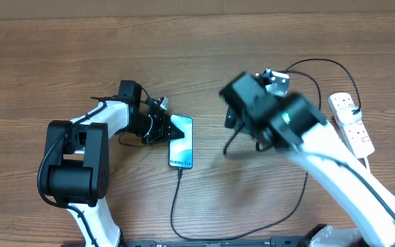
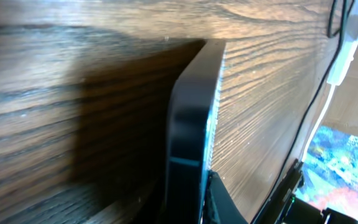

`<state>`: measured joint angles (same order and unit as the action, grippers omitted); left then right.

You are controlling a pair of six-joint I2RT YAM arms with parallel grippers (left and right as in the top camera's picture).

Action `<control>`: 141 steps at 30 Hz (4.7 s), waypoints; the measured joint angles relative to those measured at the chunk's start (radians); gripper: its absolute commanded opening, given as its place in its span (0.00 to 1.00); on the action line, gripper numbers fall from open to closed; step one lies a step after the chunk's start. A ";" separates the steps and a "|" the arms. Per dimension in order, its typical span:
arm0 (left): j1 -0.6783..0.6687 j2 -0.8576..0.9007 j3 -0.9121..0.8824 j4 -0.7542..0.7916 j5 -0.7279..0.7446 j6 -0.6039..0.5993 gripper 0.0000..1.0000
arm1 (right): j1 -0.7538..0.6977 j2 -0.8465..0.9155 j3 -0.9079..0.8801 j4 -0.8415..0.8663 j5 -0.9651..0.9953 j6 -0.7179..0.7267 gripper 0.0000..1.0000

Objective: Plug charger to phone and switch on socket
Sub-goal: 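Open the left gripper off the phone and move right gripper to power strip, then retract the left arm and position the right gripper over the strip's switch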

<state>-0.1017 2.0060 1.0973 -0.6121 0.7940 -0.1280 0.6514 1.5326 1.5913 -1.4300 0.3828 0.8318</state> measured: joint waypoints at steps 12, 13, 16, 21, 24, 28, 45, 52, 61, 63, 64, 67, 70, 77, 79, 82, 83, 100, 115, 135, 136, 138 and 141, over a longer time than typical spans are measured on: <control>-0.014 -0.026 0.000 0.026 -0.071 -0.046 0.43 | -0.391 -0.019 0.000 -0.088 -0.108 -0.021 1.00; -0.014 -0.027 0.000 0.027 -0.069 -0.048 0.44 | -0.417 -0.021 0.000 -0.089 -0.114 -0.021 1.00; -0.014 -0.031 0.003 0.027 -0.073 -0.053 0.52 | -0.497 -0.023 0.000 -0.089 -0.151 -0.022 1.00; -0.014 -0.043 0.010 0.021 -0.090 -0.074 0.60 | -0.545 -0.023 0.000 -0.094 -0.175 -0.022 1.00; -0.015 -0.049 0.017 0.006 -0.126 -0.103 0.60 | -0.545 -0.023 0.000 -0.090 -0.182 -0.022 1.00; -0.015 -0.058 0.024 -0.010 -0.171 -0.125 0.60 | -0.545 -0.023 0.000 -0.085 -0.188 -0.022 1.00; -0.001 -0.064 0.110 -0.274 -0.354 -0.316 0.76 | -0.653 -0.023 0.000 -0.160 -0.203 -0.023 0.97; 0.039 -0.122 0.362 -0.541 -0.672 -0.315 0.78 | -0.901 -0.023 0.000 -0.159 -0.209 -0.021 0.28; 0.038 -0.611 0.585 -0.638 -0.875 -0.345 1.00 | -1.078 -0.007 -0.023 -0.022 -0.211 -0.052 0.04; 0.038 -0.699 0.585 -0.689 -0.927 -0.367 1.00 | -1.097 0.027 -0.023 -0.018 -0.216 -0.077 0.04; 0.038 -0.735 0.585 -0.711 -0.958 -0.378 1.00 | -1.107 0.053 -0.023 -0.015 -0.220 -0.091 0.04; 0.038 -0.830 0.584 -0.756 -1.053 -0.417 1.00 | -1.138 0.153 -0.023 -0.010 -0.235 -0.133 0.04; 0.038 -0.915 0.584 -0.790 -1.129 -0.448 1.00 | -1.175 0.269 -0.023 0.001 -0.276 -0.182 0.04; 0.038 -1.067 0.584 -0.856 -1.211 -0.481 1.00 | -1.231 0.400 -0.020 0.034 -0.368 -0.270 0.04; 0.038 -1.076 0.584 -0.870 -1.219 -0.484 1.00 | -1.232 0.410 -0.013 0.064 -0.385 -0.284 0.04; 0.038 -1.067 0.581 -0.879 -1.225 -0.487 0.99 | -1.231 0.417 -0.004 0.109 -0.415 -0.309 0.04; 0.038 -1.064 0.577 -0.880 -1.225 -0.488 0.99 | -1.231 0.420 -0.002 0.121 -0.430 -0.316 0.04; 0.038 -1.054 0.562 -0.885 -1.225 -0.495 1.00 | -1.231 0.618 0.212 0.034 -0.483 -0.385 0.04; 0.038 -1.054 0.560 -0.885 -1.217 -0.495 1.00 | -1.212 0.713 0.214 0.076 -0.471 -0.388 0.04; 0.038 -1.054 0.560 -0.887 -1.217 -0.495 1.00 | -1.199 0.719 0.331 0.020 -0.463 -0.389 0.04; 0.038 -1.054 0.560 -0.891 -1.217 -0.495 1.00 | -1.199 0.719 0.331 0.020 -0.464 -0.388 0.04; 0.038 -1.054 0.560 -0.893 -1.217 -0.495 1.00 | -1.197 0.719 0.330 0.021 -0.463 -0.389 0.04; 0.038 -1.054 0.560 -0.906 -1.217 -0.495 0.99 | -1.192 0.719 0.330 0.024 -0.455 -0.389 0.04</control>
<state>-0.0639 0.9520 1.6573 -1.5177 -0.4225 -0.6231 -0.5407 2.2517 1.9213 -1.4055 -0.0727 0.4431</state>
